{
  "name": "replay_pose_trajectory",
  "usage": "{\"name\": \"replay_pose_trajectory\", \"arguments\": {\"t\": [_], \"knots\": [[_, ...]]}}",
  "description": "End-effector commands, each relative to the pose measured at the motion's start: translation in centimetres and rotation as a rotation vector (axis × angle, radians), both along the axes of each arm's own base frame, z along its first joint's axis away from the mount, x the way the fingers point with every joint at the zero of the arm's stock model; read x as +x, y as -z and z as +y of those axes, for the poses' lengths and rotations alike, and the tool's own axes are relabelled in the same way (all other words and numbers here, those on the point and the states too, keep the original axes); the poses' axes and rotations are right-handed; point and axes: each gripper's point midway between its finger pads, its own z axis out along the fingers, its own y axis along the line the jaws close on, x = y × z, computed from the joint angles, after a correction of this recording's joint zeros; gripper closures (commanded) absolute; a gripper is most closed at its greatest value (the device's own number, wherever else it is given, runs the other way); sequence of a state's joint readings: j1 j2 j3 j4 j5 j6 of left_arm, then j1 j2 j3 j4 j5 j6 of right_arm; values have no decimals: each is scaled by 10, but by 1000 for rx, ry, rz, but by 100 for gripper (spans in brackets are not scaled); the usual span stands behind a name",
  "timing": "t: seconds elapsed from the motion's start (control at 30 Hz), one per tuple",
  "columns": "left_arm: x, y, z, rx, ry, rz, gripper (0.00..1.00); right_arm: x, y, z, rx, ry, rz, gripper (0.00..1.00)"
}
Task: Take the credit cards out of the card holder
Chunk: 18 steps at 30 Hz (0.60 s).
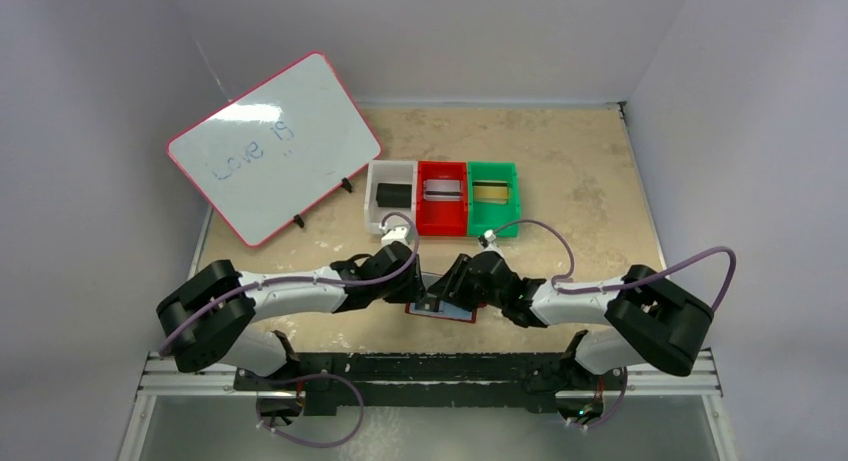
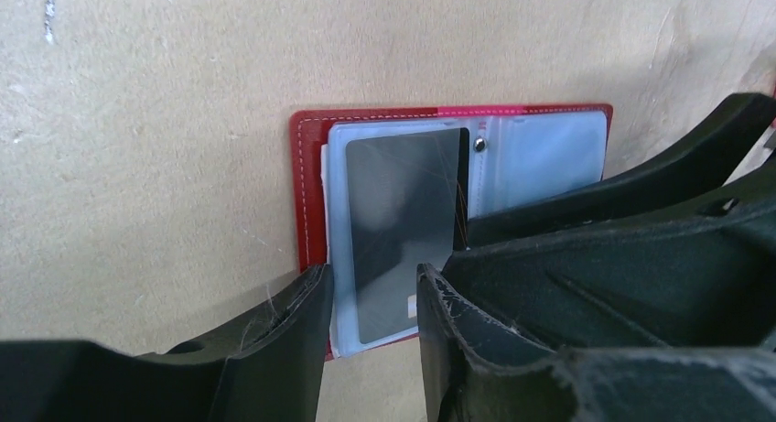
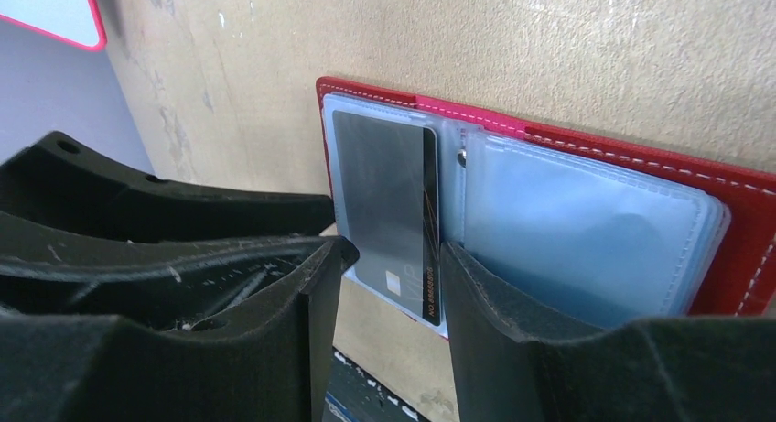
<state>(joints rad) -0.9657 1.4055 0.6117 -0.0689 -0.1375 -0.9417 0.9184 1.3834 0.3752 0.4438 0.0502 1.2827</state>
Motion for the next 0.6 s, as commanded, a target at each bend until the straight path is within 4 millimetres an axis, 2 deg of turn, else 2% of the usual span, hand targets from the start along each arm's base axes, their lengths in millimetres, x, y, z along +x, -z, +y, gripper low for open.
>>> {"name": "replay_pose_trajectory", "arguments": {"t": [0.0, 0.2, 0.57], "knots": [[2, -13, -16, -22, 41, -36, 62, -1, 21, -18, -69, 45, 28, 52], [3, -9, -17, -8, 34, -28, 67, -1, 23, -18, -73, 40, 36, 53], [-3, 14, -5, 74, -11, 2, 95, 1, 14, -23, -50, 66, 15, 60]]}}
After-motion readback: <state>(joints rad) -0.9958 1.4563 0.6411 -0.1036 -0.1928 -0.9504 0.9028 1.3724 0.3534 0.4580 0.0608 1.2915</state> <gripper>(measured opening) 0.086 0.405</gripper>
